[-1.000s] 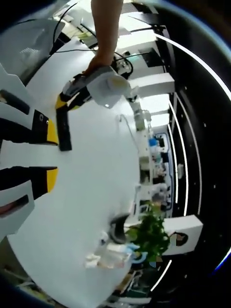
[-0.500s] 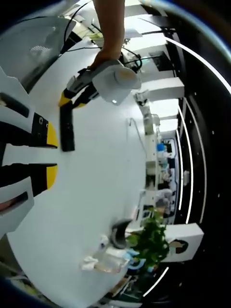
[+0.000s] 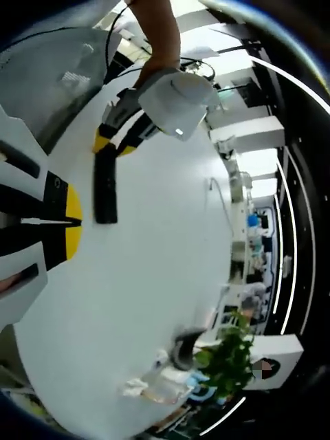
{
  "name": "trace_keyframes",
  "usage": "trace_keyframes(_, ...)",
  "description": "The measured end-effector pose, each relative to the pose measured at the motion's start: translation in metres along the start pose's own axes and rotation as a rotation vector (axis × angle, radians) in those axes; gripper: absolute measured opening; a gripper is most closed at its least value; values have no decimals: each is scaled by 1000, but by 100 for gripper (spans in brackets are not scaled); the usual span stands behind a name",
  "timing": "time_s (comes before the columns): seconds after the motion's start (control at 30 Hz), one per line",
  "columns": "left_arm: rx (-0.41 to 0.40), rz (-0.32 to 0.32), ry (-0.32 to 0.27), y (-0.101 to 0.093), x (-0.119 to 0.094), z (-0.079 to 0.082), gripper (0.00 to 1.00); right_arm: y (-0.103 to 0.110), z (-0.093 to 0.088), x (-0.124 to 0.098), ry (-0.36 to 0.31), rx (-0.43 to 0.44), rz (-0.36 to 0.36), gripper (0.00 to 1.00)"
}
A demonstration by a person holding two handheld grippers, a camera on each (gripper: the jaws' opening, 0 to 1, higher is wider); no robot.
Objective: Press the specified remote control buttons in sequence, fully releasing each button before pressing the next.
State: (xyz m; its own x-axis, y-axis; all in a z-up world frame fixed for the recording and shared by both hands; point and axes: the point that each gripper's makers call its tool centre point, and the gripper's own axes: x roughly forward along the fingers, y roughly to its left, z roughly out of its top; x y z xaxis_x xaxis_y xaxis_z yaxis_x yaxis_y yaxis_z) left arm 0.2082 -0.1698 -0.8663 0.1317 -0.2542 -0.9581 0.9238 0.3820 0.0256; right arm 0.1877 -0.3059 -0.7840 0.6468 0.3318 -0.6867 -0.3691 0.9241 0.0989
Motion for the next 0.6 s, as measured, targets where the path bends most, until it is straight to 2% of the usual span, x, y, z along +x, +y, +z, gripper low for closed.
trace_keyframes(0.17, 7, -5, -2, -6, -1, -3, 23, 9, -5, 3, 60, -17, 50, 0)
trace_keyframes(0.27, 24, -11, 0, -14, -2, -5, 23, 15, -20, 9, 173, -54, 68, 0)
trace_keyframes(0.37, 32, -9, -1, -18, -3, -7, 23, 17, -21, 13, 181, -116, 75, 0)
trace_keyframes(0.4, 26, -7, -5, -19, -3, -8, 23, 21, -22, 15, 199, -130, 98, 0)
trace_keyframes(0.5, 13, -7, -18, -22, -4, -10, 23, 24, -22, 22, 230, -140, 127, 0)
trace_keyframes(0.6, 8, -9, -26, -28, -5, -11, 23, 25, -18, 30, 233, -140, 126, 0)
